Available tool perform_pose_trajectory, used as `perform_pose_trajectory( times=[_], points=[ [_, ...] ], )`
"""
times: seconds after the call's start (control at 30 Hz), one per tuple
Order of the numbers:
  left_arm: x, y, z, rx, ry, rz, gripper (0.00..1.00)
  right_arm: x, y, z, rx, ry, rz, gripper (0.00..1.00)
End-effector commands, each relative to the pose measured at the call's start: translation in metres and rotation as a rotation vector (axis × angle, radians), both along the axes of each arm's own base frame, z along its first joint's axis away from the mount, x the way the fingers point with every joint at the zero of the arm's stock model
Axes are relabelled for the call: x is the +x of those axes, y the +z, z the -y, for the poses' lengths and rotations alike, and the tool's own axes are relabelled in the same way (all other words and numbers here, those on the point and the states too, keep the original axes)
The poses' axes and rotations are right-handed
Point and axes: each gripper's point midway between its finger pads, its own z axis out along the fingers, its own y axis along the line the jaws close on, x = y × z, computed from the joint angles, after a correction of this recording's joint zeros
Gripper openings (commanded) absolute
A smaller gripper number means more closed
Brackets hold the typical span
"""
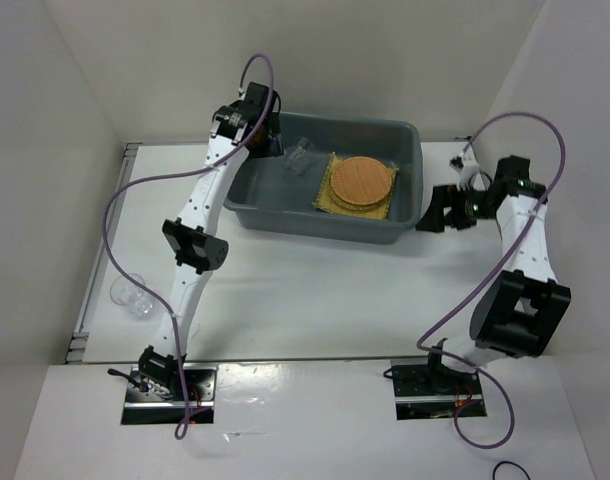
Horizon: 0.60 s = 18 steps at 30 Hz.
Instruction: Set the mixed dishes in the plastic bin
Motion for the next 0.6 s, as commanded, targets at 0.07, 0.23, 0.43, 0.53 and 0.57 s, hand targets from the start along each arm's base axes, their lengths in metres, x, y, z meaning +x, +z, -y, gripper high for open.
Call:
perform_pose_trajectory(
  times=[0.07,0.23,0.43,0.53,0.57],
  points=[
    [-0.026,0.015,-0.001,-0.051,-0.045,-0.065,0.76,0.093,0.072,-0.046,-0.143,0.189,0.272,0.95],
    [-0.066,-0.046,0.024,0.102,-0.037,-0.227,0.14,0.134,0.035,-0.095,-0.247,0.309,0.2,0.83],
    [-0.108,-0.066,0.018,-0.043,0.006,-0.208,0.0,0.14,-0.034,-0.074,-0.251,0.183,-0.01,0.18],
    [-0.149,-0.096,-0.01,-0.101,0.067,-0.268,0.0,0.137,-0.042,-0.046,-0.239,0.099,-0.026,0.05],
    [-0.155,-0.102,-0.024,-0.099,0.092,-0.278,0.0,0.137,-0.035,-0.039,-0.25,0.081,-0.008,0.0]
  ],
)
